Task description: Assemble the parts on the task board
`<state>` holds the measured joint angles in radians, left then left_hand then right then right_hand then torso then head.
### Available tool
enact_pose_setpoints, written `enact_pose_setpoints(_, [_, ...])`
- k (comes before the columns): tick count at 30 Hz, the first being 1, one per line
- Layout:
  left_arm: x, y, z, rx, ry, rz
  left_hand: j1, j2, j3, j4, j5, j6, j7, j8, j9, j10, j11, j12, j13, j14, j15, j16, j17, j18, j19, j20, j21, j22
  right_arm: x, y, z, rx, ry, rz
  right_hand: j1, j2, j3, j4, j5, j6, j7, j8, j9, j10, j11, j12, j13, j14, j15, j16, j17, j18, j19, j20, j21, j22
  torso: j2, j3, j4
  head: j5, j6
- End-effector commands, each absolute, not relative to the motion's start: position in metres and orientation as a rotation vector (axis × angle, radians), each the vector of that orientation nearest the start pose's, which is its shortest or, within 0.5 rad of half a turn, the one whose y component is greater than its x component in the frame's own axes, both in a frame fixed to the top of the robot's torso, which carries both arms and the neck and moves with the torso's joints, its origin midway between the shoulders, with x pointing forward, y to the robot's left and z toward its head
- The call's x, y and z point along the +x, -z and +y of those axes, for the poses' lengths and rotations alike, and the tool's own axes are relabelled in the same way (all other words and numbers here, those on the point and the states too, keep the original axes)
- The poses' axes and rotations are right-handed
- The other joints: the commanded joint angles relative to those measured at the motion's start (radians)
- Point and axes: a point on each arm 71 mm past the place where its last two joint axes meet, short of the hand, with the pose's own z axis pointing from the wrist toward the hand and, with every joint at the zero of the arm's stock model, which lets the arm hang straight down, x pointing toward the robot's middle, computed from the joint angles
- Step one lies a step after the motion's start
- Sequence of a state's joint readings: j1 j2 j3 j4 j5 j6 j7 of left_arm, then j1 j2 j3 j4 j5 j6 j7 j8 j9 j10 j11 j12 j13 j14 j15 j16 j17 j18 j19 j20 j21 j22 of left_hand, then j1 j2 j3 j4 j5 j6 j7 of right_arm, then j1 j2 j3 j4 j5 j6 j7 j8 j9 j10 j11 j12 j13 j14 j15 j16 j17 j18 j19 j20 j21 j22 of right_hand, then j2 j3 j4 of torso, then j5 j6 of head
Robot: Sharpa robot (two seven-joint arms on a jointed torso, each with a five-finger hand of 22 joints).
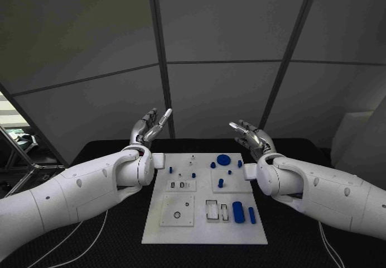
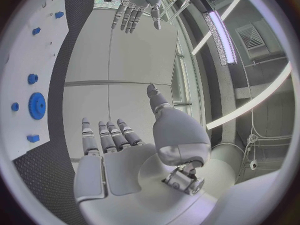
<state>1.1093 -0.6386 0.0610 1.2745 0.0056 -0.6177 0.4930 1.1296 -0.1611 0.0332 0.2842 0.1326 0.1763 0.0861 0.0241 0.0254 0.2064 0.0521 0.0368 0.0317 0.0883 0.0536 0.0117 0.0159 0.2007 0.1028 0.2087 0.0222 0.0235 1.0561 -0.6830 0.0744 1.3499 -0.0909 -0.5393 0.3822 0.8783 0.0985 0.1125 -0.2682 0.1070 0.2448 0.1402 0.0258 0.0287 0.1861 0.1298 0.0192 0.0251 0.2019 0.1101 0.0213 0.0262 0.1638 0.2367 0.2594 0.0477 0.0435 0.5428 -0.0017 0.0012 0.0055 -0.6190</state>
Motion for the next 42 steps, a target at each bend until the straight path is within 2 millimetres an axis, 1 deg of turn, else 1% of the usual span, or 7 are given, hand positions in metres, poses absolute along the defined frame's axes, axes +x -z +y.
enact_pose_setpoints(1, [0.536, 0.199, 0.196, -1.163, 1.372, 1.157, 0.048, -0.002, 0.004, 0.016, 0.007, 0.014, 0.007, 0.003, 0.002, 0.011, 0.004, 0.008, 0.003, 0.012, 0.003, 0.005, 0.002, -0.022, 0.005, 0.017, 0.006, 0.003, 0.514, 0.225, -0.183, 1.102, -1.416, 1.491, 0.095, 0.015, 0.023, -0.021, 0.014, 0.133, 0.068, 0.027, 0.014, 0.13, 0.042, 0.024, 0.013, 0.111, 0.04, 0.021, 0.012, 0.018, 0.048, 0.013, 0.033, 0.016, 0.0, -0.0001, 0.0001, 0.0, 0.0])
enact_pose_setpoints(8, [0.537, 0.198, 0.196, -1.162, 1.375, 1.156, 0.047, 0.008, 0.011, 0.015, 0.004, 0.023, 0.018, 0.006, 0.004, 0.023, 0.015, 0.016, 0.005, 0.02, 0.01, 0.007, 0.003, -0.021, 0.011, 0.016, 0.01, 0.005, 0.522, 0.225, -0.181, 1.074, -1.433, 1.549, 0.27, -0.012, 0.07, -0.015, 0.043, 0.507, 0.099, 0.107, 0.051, 0.548, 0.084, 0.099, 0.045, 0.554, 0.076, 0.111, 0.048, 0.013, 0.347, 0.029, 0.177, 0.085, 0.0, -0.0001, 0.0001, 0.0, 0.0])
enact_pose_setpoints(10, [0.537, 0.198, 0.196, -1.162, 1.375, 1.156, 0.055, 0.049, 0.036, 0.012, -0.002, 0.062, 0.043, 0.016, 0.01, 0.066, 0.041, 0.036, 0.011, 0.059, 0.034, 0.015, 0.009, -0.018, 0.036, 0.018, 0.023, 0.012, 0.522, 0.225, -0.181, 1.072, -1.434, 1.552, 0.314, -0.027, 0.086, -0.021, 0.067, 0.605, 0.097, 0.126, 0.057, 0.673, 0.078, 0.118, 0.049, 0.651, 0.076, 0.13, 0.051, 0.013, 0.431, 0.028, 0.221, 0.102, 0.0, -0.0001, 0.0001, 0.0, 0.0])
enact_pose_setpoints(11, [0.538, 0.198, 0.214, -1.169, 1.364, 1.131, 0.067, 0.079, 0.052, 0.011, -0.002, 0.126, 0.065, 0.032, 0.02, 0.116, 0.064, 0.057, 0.017, 0.109, 0.053, 0.025, 0.015, -0.017, 0.067, 0.021, 0.038, 0.02, 0.527, 0.216, -0.206, 0.821, -1.272, 1.429, 0.333, -0.04, 0.097, -0.023, 0.081, 0.628, 0.093, 0.12, 0.051, 0.705, 0.072, 0.11, 0.041, 0.683, 0.073, 0.124, 0.044, 0.013, 0.448, 0.026, 0.229, 0.101, 0.007, -0.0024, -0.0009, -0.006, 0.005])
enact_pose_setpoints(18, [0.535, 0.194, 0.229, -1.158, 1.354, 1.091, 0.161, 0.126, 0.054, -0.053, -0.008, 0.553, 0.129, 0.157, 0.085, 0.546, 0.131, 0.209, 0.045, 0.688, 0.106, 0.158, 0.065, -0.016, 0.545, 0.066, 0.265, 0.122, 0.529, 0.211, -0.216, 0.706, -1.211, 1.426, 0.362, -0.063, 0.126, -0.023, 0.092, 0.674, 0.083, 0.102, 0.039, 0.76, 0.062, 0.082, 0.038, 0.738, 0.065, 0.103, 0.038, 0.016, 0.465, 0.022, 0.235, 0.093, 0.023, 0.0001, -0.0005, -0.006, 0.009])
enact_pose_setpoints(31, [0.518, 0.185, 0.236, -1.133, 1.412, 1.16, 0.206, 0.142, 0.025, -0.14, -0.008, 0.682, 0.132, 0.162, 0.082, 0.72, 0.126, 0.205, 0.036, 0.9, 0.094, 0.164, 0.069, -0.016, 0.698, 0.049, 0.32, 0.117, 0.536, 0.184, -0.219, 0.402, -1.093, 1.51, 0.391, -0.103, 0.183, -0.021, 0.08, 0.764, 0.051, 0.08, 0.039, 0.884, 0.024, 0.053, 0.039, 0.896, 0.013, 0.106, 0.048, 0.021, 0.6, -0.026, 0.313, 0.11, 0.079, -0.0004, 0.0063, -0.018, 0.025])
enact_pose_setpoints(42, [0.492, 0.173, 0.223, -1.085, 1.504, 1.244, 0.21, 0.145, 0.018, -0.157, -0.006, 0.701, 0.129, 0.157, 0.082, 0.748, 0.12, 0.198, 0.037, 0.928, 0.087, 0.156, 0.072, -0.017, 0.72, 0.042, 0.328, 0.115, 0.544, 0.162, -0.207, 0.003, -0.768, 1.622, 0.402, -0.162, 0.211, -0.02, 0.079, 0.847, 0.009, 0.066, 0.041, 1.01, -0.035, 0.043, 0.038, 1.215, -0.095, 0.208, 0.12, 0.017, 0.811, -0.139, 0.563, 0.234, 0.143, -0.0078, 0.025, -0.041, 0.045])
